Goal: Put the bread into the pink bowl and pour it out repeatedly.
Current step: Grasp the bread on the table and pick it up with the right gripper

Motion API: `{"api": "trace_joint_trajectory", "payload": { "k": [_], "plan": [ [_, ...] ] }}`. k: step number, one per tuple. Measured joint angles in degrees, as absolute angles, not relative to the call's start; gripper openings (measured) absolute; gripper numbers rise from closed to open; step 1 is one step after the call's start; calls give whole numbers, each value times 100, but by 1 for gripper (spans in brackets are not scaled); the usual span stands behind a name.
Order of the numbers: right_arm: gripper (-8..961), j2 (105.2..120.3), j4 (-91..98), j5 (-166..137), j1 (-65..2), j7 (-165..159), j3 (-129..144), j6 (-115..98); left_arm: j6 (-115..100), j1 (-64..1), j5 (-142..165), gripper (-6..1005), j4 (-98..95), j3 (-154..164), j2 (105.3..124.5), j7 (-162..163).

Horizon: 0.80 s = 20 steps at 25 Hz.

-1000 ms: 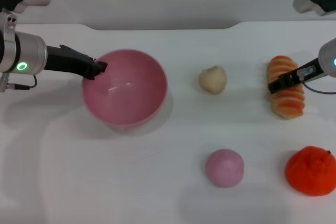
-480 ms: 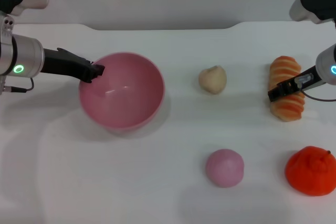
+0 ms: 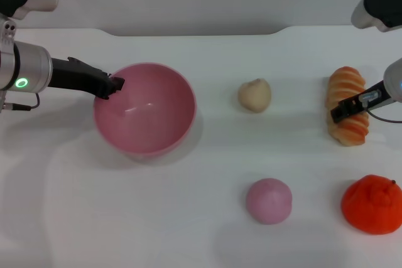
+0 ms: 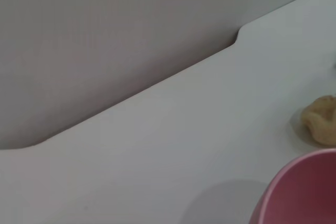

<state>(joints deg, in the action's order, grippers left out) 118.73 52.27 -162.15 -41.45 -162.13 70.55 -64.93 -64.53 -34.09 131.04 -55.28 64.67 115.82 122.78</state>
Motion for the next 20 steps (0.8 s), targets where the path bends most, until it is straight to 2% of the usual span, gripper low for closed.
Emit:
{"api": "trace_joint_trajectory", "payload": {
  "k": [5, 20],
  "plan": [
    [480, 11882, 5240, -16312, -4139, -16204, 7142, -6430, -6431, -3410, 13104, 49, -5528, 6467, 11582, 12278],
    [316, 11882, 5263, -16359, -4140, -16188, 7151, -6392, -6425, -3444, 13104, 49, -5528, 6467, 11621, 12278]
  ]
}}
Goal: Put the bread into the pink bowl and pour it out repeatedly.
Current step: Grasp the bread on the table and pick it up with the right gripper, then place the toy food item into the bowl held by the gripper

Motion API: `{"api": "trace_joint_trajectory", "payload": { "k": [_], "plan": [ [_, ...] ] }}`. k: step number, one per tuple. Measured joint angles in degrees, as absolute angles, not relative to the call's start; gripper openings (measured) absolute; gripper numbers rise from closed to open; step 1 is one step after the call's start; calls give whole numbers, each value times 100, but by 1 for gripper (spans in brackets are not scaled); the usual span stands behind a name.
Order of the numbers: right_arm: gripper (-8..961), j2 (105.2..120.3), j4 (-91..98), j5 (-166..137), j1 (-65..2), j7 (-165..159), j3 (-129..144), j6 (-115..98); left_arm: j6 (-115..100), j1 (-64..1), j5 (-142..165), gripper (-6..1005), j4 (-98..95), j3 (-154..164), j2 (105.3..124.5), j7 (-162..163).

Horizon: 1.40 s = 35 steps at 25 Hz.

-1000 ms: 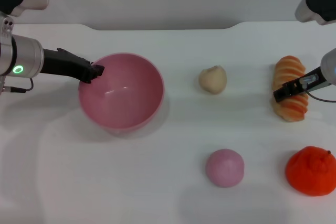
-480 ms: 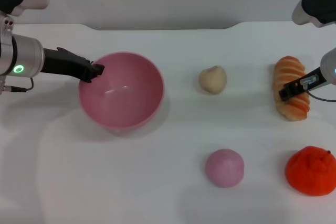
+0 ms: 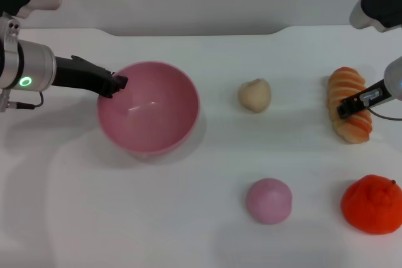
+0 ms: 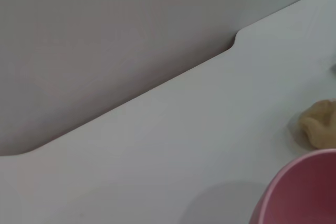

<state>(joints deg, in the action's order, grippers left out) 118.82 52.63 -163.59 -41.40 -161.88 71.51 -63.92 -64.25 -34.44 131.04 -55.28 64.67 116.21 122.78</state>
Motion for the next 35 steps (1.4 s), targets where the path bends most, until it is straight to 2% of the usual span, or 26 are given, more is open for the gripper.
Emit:
{"api": "trace_joint_trajectory", "payload": {
  "k": [14, 26, 35],
  "plan": [
    [217, 11877, 5681, -16358, -4123, -16171, 7154, -6279, -6352, -3448, 13104, 49, -5521, 6467, 11615, 12278],
    [148, 11899, 7848, -15908, -3986, -16173, 7859, -6320, -6275, -3424, 13104, 49, -5519, 6467, 11596, 12278],
    [141, 11921, 8637, -15609, -4303, -16171, 9072, -6130, -6278, -3532, 13104, 50, -5519, 6468, 11662, 12291]
  ]
}}
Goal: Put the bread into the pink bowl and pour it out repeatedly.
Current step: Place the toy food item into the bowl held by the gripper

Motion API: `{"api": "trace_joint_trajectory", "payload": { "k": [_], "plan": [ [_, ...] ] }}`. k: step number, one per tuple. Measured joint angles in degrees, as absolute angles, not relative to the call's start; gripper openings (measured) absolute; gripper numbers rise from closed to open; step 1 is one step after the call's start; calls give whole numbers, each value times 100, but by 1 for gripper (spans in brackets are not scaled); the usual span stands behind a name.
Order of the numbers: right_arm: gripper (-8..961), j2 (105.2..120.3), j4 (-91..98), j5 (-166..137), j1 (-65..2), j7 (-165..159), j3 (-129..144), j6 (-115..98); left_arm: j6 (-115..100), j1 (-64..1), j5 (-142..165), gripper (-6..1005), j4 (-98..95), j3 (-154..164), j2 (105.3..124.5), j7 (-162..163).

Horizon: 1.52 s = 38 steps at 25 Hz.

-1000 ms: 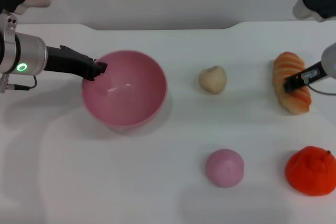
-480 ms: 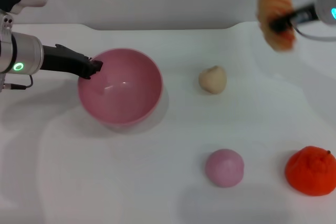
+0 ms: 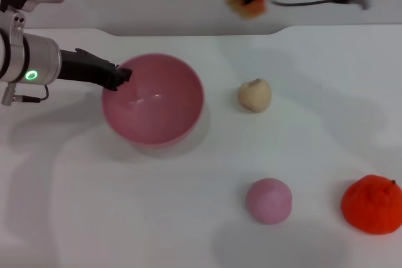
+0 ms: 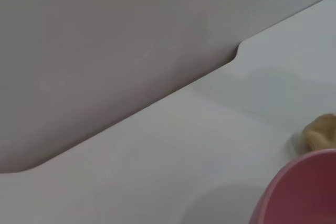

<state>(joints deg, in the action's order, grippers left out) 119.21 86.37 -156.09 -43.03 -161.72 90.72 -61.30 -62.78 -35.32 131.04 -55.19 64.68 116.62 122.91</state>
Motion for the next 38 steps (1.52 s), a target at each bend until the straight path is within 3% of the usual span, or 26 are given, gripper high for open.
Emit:
{"api": "trace_joint_trajectory", "payload": {
  "k": [26, 37, 38],
  "plan": [
    [116, 11918, 7969, -14748, -4279, -15824, 10689, -4741, -6051, -3683, 13105, 50, -5458, 6468, 11726, 12279],
    [277, 11918, 7869, -14780, -4184, -15720, 10652, -4588, -5984, -3678, 13105, 50, -5447, 6467, 11722, 12278],
    [356, 11918, 7896, -14788, -4152, -15690, 10646, -4562, -5981, -3674, 13105, 50, -5447, 6467, 11722, 12278]
  ]
}}
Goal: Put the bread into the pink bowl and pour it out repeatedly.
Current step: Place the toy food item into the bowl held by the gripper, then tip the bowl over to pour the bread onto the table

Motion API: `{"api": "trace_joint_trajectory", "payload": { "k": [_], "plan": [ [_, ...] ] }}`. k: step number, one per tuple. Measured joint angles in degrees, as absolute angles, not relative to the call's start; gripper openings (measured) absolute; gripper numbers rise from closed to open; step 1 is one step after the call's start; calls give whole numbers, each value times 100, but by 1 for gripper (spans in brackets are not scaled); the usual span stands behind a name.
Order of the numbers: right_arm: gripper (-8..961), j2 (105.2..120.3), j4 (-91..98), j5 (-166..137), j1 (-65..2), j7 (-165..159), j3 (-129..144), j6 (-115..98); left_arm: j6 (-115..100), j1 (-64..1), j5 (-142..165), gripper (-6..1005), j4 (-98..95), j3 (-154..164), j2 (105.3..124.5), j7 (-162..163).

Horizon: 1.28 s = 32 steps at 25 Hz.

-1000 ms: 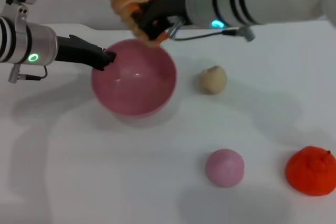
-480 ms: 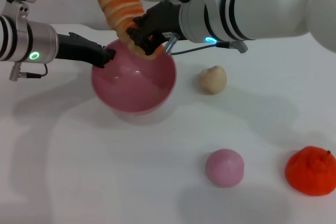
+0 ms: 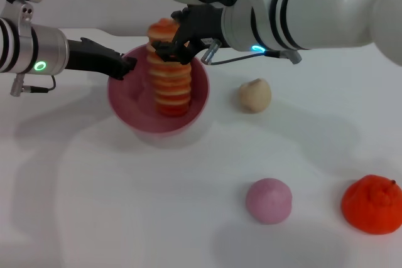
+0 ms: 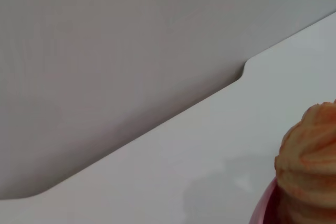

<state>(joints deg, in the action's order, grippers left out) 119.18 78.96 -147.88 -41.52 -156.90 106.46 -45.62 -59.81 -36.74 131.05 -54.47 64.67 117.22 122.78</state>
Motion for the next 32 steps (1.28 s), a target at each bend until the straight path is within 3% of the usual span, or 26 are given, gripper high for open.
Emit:
{"api": "trace_joint_trajectory", "payload": {
  "k": [2, 7, 15, 20, 32],
  "plan": [
    [514, 11918, 7965, -14804, -4049, -15605, 10642, -4439, -5944, -3661, 13105, 50, -5447, 6467, 11722, 12278],
    [664, 11959, 8220, -14837, -3437, -15088, 10636, -3452, -5849, -3633, 13104, 50, -5445, 6467, 11722, 12278],
    [665, 11978, 7629, -14672, -2711, -14790, 10894, -1141, -5704, -3623, 13105, 50, -5393, 6498, 11729, 12278],
    [664, 11980, 6875, -14166, -2272, -14810, 11340, 1414, -5619, -3662, 13105, 50, -5370, 6528, 11756, 12278],
    [666, 11911, 5836, -13421, -1913, -15701, 11367, 3579, -5015, -3689, 12797, 50, -5356, 7088, 11805, 12334]
  ]
}}
